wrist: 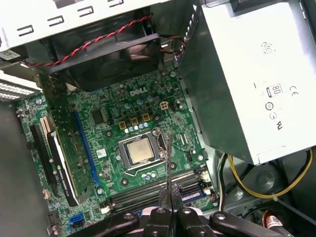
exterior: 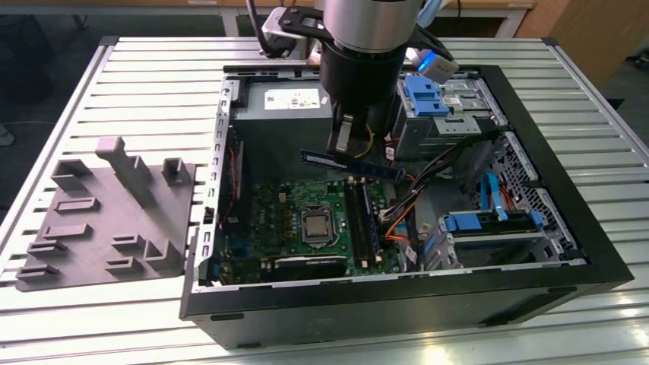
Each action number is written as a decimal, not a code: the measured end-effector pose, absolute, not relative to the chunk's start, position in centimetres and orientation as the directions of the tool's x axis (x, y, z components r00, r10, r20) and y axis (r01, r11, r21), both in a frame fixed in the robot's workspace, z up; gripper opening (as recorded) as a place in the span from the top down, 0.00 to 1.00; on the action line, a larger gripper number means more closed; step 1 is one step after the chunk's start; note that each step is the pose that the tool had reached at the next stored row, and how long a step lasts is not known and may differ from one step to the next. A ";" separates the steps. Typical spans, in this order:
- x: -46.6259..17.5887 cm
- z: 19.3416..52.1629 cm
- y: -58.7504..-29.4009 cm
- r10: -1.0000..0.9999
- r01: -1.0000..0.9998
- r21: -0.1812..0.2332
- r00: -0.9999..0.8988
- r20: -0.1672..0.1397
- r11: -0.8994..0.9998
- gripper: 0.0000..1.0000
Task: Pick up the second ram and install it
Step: 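Insert the second ram into the second slot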
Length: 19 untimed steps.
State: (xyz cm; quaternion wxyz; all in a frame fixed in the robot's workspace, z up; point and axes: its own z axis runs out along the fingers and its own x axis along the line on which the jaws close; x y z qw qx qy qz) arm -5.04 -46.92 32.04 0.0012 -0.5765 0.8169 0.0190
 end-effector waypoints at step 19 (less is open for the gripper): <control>-5.0 32.0 -46.9 -0.907 -0.907 0.030 -0.420 -0.024 0.420 0.88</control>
